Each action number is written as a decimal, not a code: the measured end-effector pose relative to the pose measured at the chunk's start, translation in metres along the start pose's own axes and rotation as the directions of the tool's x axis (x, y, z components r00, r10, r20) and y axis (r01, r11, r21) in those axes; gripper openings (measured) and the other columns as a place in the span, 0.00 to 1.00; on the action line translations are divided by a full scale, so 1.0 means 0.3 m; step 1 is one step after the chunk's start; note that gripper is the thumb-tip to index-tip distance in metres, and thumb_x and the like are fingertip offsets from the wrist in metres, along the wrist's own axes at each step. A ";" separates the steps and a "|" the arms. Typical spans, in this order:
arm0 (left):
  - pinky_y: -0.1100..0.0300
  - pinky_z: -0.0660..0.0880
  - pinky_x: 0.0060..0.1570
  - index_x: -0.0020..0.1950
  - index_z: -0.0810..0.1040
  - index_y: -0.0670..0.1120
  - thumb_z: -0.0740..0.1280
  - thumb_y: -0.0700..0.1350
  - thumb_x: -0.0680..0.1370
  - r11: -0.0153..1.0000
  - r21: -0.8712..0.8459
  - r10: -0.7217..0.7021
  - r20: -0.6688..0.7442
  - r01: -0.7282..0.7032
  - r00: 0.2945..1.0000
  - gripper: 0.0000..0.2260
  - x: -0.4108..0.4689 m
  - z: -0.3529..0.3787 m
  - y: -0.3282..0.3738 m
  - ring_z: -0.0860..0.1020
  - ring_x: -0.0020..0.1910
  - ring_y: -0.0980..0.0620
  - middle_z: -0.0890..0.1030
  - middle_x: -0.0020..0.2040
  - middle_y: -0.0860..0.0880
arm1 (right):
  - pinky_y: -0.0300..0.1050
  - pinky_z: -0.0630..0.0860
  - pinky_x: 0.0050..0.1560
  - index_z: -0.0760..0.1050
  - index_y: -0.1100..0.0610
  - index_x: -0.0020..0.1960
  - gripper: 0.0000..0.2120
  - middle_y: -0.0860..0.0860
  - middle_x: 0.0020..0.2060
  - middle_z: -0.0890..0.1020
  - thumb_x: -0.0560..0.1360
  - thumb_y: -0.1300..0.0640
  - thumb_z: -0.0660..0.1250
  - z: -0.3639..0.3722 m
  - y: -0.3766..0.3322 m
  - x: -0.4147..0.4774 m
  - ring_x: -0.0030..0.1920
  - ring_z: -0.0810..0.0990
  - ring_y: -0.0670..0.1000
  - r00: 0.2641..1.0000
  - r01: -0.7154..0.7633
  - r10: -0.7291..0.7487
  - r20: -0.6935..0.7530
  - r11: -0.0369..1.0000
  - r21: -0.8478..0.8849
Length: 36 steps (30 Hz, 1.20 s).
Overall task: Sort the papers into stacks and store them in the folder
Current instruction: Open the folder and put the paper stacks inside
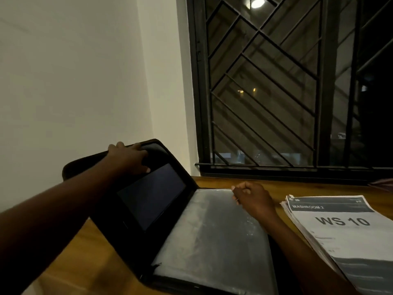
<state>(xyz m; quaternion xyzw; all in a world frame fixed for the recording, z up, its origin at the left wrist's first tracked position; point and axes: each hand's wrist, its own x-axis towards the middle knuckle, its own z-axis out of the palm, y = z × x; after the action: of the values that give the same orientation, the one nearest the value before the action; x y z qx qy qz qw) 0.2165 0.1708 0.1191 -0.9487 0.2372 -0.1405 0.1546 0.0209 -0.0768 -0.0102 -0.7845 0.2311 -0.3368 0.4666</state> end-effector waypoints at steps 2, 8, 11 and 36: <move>0.42 0.61 0.66 0.72 0.64 0.60 0.55 0.68 0.77 0.999 0.033 -0.030 -0.096 0.033 0.995 0.25 -0.015 0.081 0.001 0.64 0.69 0.38 0.59 0.77 0.51 | 0.31 0.68 0.34 0.79 0.56 0.47 0.08 0.46 0.40 0.81 0.77 0.51 0.66 0.015 -0.020 -0.001 0.41 0.77 0.43 1.000 0.019 -0.017 0.014 0.997 -0.078; 0.40 0.61 0.66 0.70 0.65 0.57 0.49 0.68 0.78 0.994 -0.069 -0.097 -0.101 0.090 0.990 0.26 -0.013 0.258 -0.058 0.65 0.68 0.36 0.62 0.74 0.50 | 0.37 0.68 0.47 0.74 0.54 0.61 0.13 0.50 0.56 0.78 0.77 0.52 0.66 0.033 -0.006 0.030 0.52 0.76 0.49 1.000 -0.028 0.029 0.001 0.970 -0.240; 0.39 0.62 0.65 0.72 0.64 0.57 0.48 0.68 0.78 0.978 -0.169 -0.128 -0.032 0.121 0.991 0.27 -0.017 0.354 -0.083 0.65 0.69 0.36 0.62 0.74 0.50 | 0.48 0.72 0.57 0.73 0.52 0.62 0.16 0.52 0.61 0.77 0.76 0.50 0.67 0.044 0.044 0.065 0.60 0.74 0.54 1.000 -0.009 0.000 -0.022 0.911 -0.411; 0.44 0.41 0.76 0.79 0.47 0.61 0.25 0.78 0.57 0.731 -0.487 0.523 -0.051 -0.478 0.851 0.53 -0.008 0.423 0.562 0.46 0.79 0.53 0.50 0.81 0.51 | 0.59 0.56 0.73 0.52 0.53 0.75 0.37 0.57 0.74 0.57 0.75 0.32 0.52 -0.005 0.293 0.068 0.74 0.56 0.60 0.999 -0.006 0.029 0.021 0.712 -0.702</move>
<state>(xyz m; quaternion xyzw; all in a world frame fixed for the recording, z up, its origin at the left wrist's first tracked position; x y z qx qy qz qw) 0.1891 0.0590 -0.0579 -0.8625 0.5041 0.0127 -0.0438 0.0294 -0.1318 -0.0814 -0.9056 0.3418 -0.2076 0.1411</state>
